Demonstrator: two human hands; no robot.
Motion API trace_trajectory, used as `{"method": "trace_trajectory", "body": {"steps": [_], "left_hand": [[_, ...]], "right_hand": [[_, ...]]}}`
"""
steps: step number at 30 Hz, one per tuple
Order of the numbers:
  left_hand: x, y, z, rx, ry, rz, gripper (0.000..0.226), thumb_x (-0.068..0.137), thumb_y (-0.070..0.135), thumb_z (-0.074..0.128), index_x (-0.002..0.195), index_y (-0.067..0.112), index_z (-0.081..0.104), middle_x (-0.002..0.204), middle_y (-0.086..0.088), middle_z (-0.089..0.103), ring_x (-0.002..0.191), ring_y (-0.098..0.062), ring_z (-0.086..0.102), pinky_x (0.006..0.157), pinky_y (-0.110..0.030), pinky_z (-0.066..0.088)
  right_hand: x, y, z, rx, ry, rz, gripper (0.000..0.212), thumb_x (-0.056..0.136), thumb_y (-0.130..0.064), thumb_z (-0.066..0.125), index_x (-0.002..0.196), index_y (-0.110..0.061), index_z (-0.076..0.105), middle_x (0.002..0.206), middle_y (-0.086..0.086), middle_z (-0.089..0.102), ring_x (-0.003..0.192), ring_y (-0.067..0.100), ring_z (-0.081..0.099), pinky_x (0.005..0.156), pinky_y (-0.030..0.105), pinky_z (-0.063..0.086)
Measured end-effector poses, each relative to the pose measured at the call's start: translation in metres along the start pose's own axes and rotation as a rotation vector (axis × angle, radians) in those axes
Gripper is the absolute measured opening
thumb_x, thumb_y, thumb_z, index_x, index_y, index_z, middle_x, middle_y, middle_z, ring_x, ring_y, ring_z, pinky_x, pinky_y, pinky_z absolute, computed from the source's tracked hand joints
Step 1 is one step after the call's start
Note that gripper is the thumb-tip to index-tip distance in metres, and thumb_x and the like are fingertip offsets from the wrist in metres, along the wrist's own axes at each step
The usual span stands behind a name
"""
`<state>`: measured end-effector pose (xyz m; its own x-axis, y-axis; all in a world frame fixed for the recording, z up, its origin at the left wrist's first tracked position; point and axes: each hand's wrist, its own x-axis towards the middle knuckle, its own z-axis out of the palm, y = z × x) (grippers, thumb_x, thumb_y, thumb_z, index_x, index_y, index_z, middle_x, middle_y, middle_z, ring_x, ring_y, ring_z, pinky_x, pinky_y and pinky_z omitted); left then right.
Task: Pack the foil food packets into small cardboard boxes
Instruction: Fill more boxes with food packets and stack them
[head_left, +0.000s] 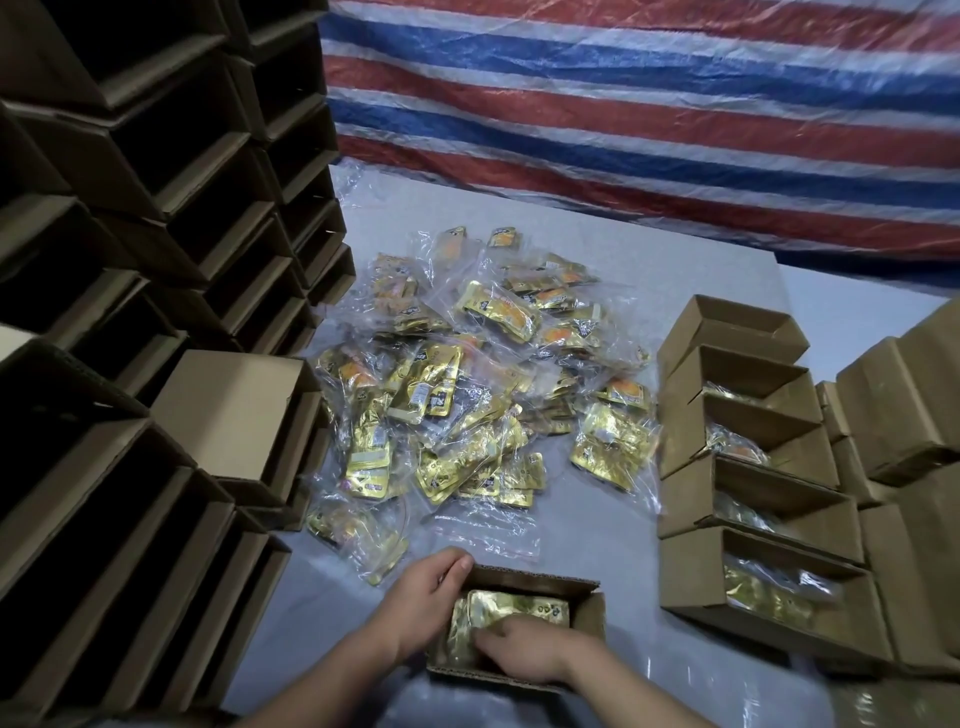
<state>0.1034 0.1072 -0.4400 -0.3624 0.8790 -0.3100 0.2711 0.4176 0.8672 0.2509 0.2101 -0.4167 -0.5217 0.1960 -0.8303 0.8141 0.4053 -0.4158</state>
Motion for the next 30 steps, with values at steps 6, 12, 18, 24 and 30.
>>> {"method": "trace_trajectory", "body": {"steps": [6,12,18,24,30], "left_hand": [[0.002,0.001,-0.008,-0.002,0.018,-0.019,0.020,0.101,0.039,0.046,0.090,0.036,0.062,0.082,0.013,0.065,0.081,0.000,0.059,0.074,-0.017,0.045],[0.004,0.011,-0.012,-0.010,0.029,-0.047,0.024,0.102,0.035,0.047,0.083,0.032,0.062,0.076,0.017,0.064,0.074,0.002,0.057,0.068,-0.017,0.044],[0.002,0.020,-0.014,-0.003,0.036,-0.085,0.023,0.101,0.035,0.048,0.086,0.028,0.065,0.084,0.008,0.068,0.079,-0.004,0.061,0.072,-0.021,0.049],[0.004,0.033,-0.015,-0.041,0.060,-0.097,0.011,0.098,0.025,0.057,0.105,0.024,0.065,0.099,0.008,0.068,0.091,0.007,0.060,0.075,-0.005,0.043],[0.009,0.046,-0.016,0.032,-0.030,-0.141,0.019,0.097,0.033,0.056,0.114,0.026,0.061,0.108,0.014,0.064,0.099,0.001,0.062,0.088,-0.018,0.050]], "right_hand": [[-0.033,0.006,-0.039,0.171,0.231,-0.181,0.032,0.100,-0.039,0.049,0.092,-0.015,0.068,0.096,0.006,0.072,0.082,0.012,0.064,0.077,0.029,0.049],[-0.036,0.028,-0.108,0.358,0.600,-0.195,0.018,0.099,-0.028,0.054,0.088,-0.023,0.068,0.086,-0.002,0.071,0.075,0.009,0.063,0.068,0.021,0.048],[-0.003,0.064,-0.158,0.210,0.799,-0.011,0.065,0.093,-0.034,0.063,0.149,-0.012,0.038,0.150,0.005,0.044,0.138,0.023,0.042,0.110,0.037,0.036],[0.018,0.098,-0.181,-0.008,0.682,0.133,0.088,0.086,-0.039,0.072,0.153,-0.009,0.025,0.155,0.010,0.036,0.142,0.030,0.035,0.115,0.045,0.034],[0.041,0.115,-0.197,-0.226,0.622,0.193,0.113,0.076,-0.049,0.079,0.158,-0.012,0.010,0.163,0.009,0.021,0.149,0.030,0.023,0.122,0.047,0.022]]}}
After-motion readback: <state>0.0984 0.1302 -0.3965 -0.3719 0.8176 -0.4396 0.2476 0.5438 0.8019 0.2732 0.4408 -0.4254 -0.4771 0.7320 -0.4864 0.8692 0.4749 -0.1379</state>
